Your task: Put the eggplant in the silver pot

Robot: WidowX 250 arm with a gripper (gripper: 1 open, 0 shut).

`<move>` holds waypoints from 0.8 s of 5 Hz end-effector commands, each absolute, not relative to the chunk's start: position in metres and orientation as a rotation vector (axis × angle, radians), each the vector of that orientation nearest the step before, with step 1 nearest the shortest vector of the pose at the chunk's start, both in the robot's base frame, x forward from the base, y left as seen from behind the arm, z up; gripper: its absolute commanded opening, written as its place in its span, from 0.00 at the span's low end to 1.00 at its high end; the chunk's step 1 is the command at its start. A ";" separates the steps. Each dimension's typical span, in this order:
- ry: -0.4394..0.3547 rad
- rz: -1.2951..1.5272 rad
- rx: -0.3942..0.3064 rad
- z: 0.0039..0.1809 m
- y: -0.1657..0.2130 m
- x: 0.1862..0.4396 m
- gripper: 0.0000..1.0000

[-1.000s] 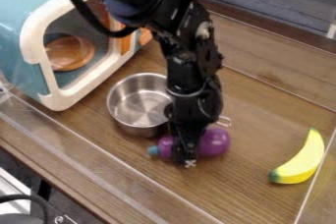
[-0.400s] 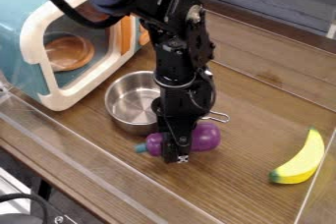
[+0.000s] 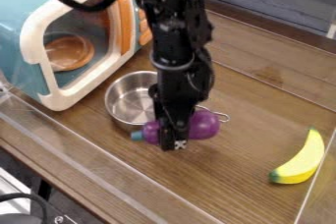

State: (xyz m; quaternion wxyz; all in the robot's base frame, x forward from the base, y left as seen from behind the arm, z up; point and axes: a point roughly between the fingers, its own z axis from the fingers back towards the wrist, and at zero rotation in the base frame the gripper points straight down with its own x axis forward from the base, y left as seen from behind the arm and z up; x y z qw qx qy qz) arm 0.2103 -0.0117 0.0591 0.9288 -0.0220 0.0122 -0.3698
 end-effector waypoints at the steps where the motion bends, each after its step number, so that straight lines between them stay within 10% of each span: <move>1: -0.031 -0.743 -0.013 0.085 -0.003 0.221 0.00; 2: -0.032 -0.715 0.016 0.105 0.013 0.221 0.00; 4: -0.027 -0.570 0.047 0.092 0.024 0.239 0.00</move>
